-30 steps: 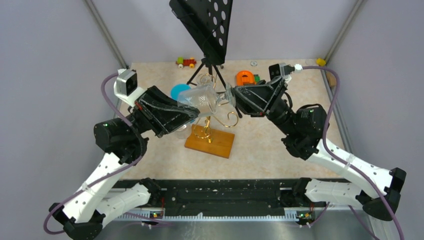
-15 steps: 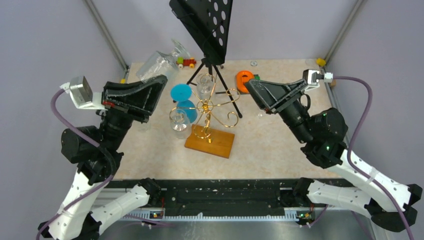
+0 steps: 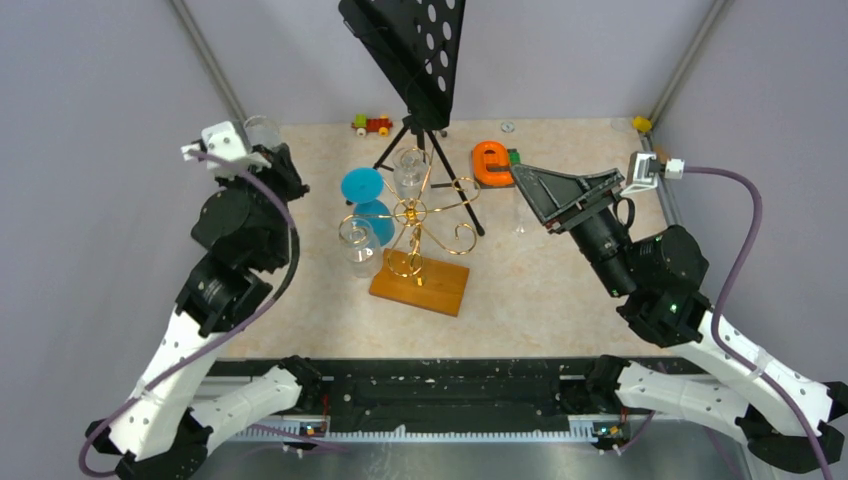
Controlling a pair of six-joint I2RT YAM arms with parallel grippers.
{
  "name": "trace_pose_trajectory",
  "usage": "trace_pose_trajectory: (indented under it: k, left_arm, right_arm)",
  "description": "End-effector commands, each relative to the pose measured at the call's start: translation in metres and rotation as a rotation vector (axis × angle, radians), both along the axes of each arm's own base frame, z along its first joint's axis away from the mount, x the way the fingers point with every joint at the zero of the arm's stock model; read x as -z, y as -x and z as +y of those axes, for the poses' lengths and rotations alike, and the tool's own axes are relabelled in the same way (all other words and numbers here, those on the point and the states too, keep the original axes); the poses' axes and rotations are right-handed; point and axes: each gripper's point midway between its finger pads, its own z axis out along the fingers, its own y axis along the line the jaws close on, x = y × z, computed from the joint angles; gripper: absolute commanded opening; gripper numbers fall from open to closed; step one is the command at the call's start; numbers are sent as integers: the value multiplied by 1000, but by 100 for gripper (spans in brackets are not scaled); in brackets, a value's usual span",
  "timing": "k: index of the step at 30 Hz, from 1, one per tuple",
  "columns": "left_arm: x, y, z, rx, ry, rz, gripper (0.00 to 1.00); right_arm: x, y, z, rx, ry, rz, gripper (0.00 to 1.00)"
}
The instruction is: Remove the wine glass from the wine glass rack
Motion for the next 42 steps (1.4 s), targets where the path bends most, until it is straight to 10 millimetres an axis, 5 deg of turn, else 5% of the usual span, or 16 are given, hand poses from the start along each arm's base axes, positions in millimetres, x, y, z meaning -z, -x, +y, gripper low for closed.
trace_pose_trajectory:
  k: [1,19,31,34,42]
  left_arm:
    - [-14,-11,26,-126,-80,92,0]
    - [130,-106,31,76,-11,578,0]
    - [241,-111,32,172,65,834,0]
    - [271,-107,29,180,89,909,0]
    - [314,-101,16,246,135,1068,0]
  right_arm:
    - [1,-3,-10,47,4,-7,80]
    - [14,4,-15,21,23,31,79]
    - [28,0,-25,72,54,74,79]
    - [38,-5,-26,99,110,102,86]
    - [48,-8,-30,134,163,107,88]
